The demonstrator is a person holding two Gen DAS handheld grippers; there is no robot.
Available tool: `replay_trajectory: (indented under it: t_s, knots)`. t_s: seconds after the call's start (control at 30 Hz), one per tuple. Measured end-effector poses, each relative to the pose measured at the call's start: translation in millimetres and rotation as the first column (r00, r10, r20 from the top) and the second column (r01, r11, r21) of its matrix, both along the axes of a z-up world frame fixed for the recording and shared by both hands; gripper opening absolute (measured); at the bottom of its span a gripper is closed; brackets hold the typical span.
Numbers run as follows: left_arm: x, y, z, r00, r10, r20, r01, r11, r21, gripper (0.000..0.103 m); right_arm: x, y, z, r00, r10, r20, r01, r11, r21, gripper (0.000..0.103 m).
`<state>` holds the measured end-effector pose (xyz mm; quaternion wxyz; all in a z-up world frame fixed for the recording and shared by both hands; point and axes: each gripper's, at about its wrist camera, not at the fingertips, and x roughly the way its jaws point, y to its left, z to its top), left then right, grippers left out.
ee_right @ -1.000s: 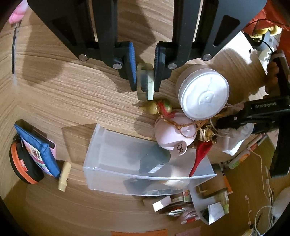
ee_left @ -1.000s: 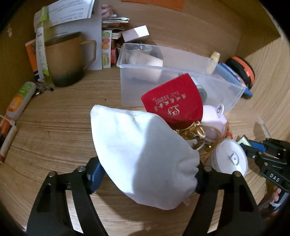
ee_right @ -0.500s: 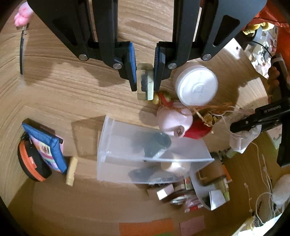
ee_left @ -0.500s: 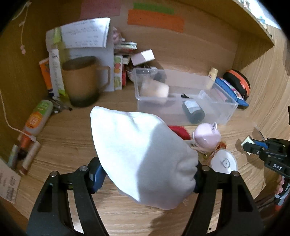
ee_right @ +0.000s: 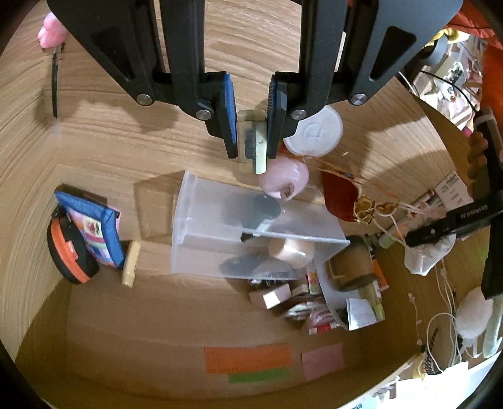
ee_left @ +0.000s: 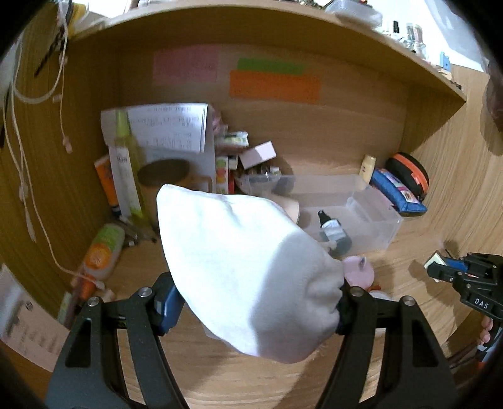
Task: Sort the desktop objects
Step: 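Carry the cloth bag and small bottle with both tools over the clear box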
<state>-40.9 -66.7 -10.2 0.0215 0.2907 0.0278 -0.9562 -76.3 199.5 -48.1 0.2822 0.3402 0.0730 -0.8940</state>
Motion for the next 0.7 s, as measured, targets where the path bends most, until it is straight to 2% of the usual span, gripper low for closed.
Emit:
replay_trajectory:
  t_s: [0.33, 0.7]
  knots:
    - [-2.9, 2.1, 29.7, 0.998, -0.02, -0.057, 0.019, 1.0, -0.017, 0.071, -4.1, 0.5, 15.6, 1.0, -0.004, -0.019, 0.003, 0.999, -0.036, 0.015]
    - [-31.4, 5.1, 26.1, 0.998, -0.048, -0.029, 0.048, 0.999, -0.022, 0.071, -24.1, -5.2, 22.9, 1.0, 0.003, -0.027, -0.005, 0.999, -0.043, 0.015]
